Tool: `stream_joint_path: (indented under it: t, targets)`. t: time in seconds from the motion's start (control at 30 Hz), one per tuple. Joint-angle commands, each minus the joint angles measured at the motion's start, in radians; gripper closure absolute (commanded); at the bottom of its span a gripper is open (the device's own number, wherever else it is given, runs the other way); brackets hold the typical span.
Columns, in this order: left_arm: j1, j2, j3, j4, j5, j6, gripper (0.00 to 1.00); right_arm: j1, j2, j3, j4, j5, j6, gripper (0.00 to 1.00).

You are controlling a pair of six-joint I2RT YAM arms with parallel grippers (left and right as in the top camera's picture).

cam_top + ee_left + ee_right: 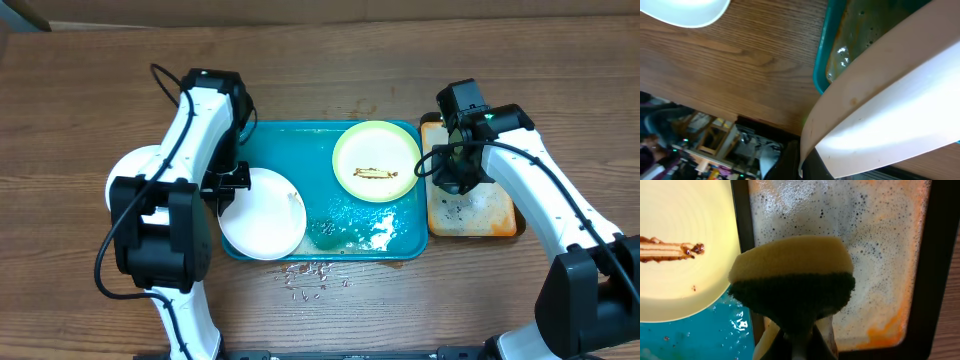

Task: Clean dirty plates on tray and stack at the side
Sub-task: 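Lift the white plate with left gripper and set it left of tray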

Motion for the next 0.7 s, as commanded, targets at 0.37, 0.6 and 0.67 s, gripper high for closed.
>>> stream_joint_path:
  t: [0.37, 0.6, 0.67]
  targets:
    - [-0.039, -0.178, 0.012, -0.005, -0.153, -0.068, 0.96, -0.002, -0.002, 0.007, 0.003, -0.004, -0.001, 0.96]
    - [-0.079, -0.234, 0.011, 0.022, -0.115, -0.086, 0.96, -0.002, -0.002, 0.007, -0.012, -0.004, -0.001, 0.96]
    - [-0.097, -0.22, 0.011, 0.046, -0.087, -0.014, 0.96, -0.002, -0.002, 0.007, -0.012, -0.004, -0.001, 0.96]
